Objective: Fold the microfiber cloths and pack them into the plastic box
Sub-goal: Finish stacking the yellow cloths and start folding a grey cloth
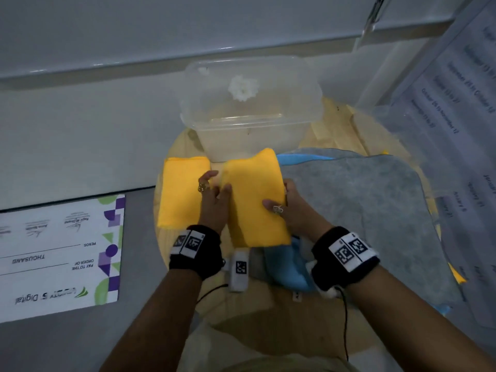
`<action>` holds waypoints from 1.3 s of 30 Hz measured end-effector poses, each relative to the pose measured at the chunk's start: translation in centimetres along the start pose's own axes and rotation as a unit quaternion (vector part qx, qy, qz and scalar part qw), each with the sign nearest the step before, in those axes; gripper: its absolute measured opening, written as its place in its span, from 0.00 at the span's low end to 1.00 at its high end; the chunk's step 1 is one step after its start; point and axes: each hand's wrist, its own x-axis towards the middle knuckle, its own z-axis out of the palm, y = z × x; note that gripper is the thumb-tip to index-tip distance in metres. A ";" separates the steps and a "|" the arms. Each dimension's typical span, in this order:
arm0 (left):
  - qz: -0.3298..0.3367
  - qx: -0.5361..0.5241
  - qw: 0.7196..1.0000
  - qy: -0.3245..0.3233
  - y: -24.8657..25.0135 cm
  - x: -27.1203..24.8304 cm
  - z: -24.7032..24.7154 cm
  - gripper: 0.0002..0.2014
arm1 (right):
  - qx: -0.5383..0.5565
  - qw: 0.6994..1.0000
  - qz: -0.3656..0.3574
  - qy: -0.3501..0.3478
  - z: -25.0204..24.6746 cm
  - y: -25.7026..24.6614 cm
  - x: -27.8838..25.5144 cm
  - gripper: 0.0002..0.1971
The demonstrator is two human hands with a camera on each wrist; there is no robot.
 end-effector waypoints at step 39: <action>0.094 0.656 0.697 -0.274 -5.2 8.8 -14.0 0.35 | -0.474 0.875 -0.100 0.004 15.4 2.0 12.6 0.34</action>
